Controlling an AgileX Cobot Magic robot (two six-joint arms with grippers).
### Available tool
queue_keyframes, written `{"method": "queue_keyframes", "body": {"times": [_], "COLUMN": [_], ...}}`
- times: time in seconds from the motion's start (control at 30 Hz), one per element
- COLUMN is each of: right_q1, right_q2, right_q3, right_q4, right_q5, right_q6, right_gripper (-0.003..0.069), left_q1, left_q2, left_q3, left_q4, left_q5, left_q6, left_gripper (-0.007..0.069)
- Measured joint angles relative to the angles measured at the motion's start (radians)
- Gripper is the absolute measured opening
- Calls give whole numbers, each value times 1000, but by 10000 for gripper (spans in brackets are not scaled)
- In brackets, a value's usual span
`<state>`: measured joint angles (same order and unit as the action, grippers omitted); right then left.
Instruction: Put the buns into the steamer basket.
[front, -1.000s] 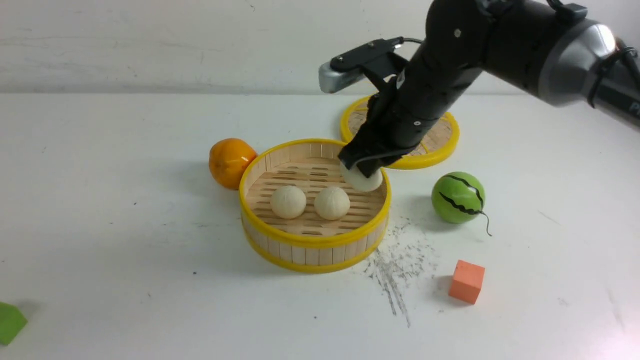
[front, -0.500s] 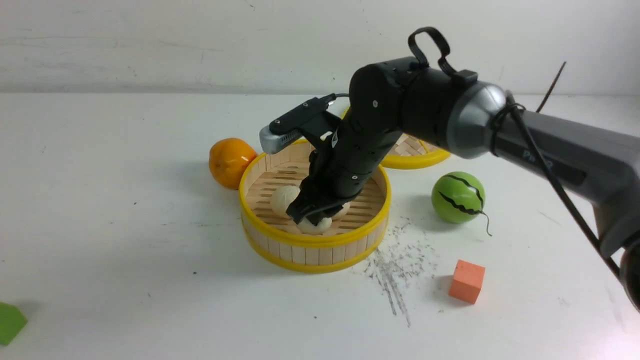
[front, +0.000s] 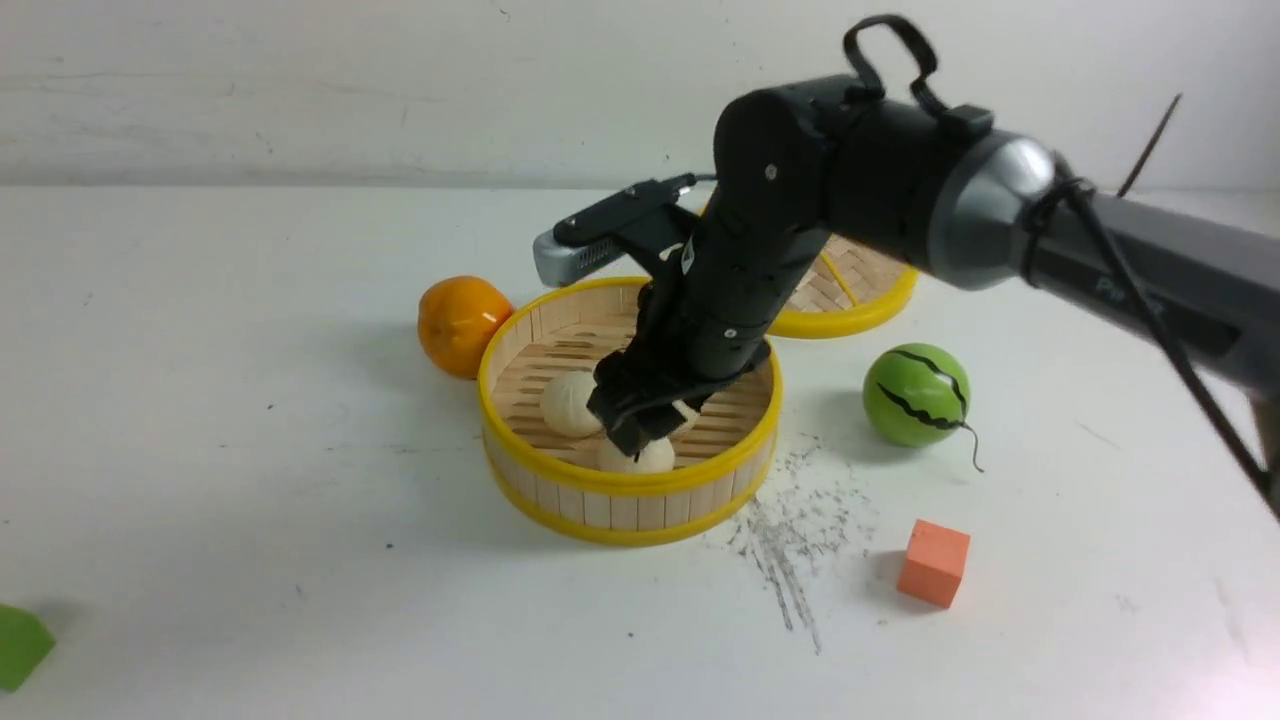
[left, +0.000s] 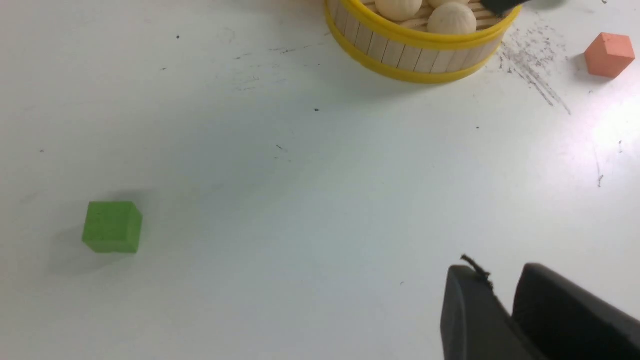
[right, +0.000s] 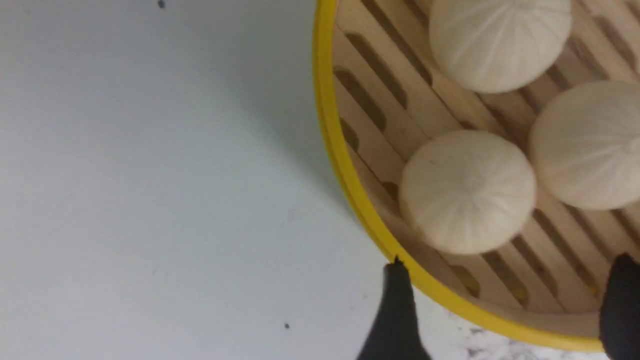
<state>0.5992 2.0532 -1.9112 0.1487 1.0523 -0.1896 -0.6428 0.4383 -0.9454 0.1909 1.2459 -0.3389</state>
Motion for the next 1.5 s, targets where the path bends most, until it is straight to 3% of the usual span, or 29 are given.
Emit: {"method": "queue_keyframes", "body": {"times": [0.17,0.43,0.57,0.73,1.0,1.5], "right_q1": [0,0,0,0,0,0], "right_q2": [-123,-384,-503,-631,-893,-974], "right_q3": [-1,-9,52,191,504,590], "right_q4": [-44,-68,-68,-42,36,40], "right_q5": [28,171,197,175,-27,15], "right_q6": [0,7,73,141,154,156], "right_gripper": [416,121,-8,-20,-18,-10], "left_q1": [0,0,0,0,0,0], "left_q2": [0,0,0,0,0,0], "left_q3": [0,0,0,0,0,0], "left_q4": [0,0,0,0,0,0], "left_q5": [0,0,0,0,0,0], "left_q6": [0,0,0,0,0,0], "left_gripper": [139,143,143,143,143,143]}}
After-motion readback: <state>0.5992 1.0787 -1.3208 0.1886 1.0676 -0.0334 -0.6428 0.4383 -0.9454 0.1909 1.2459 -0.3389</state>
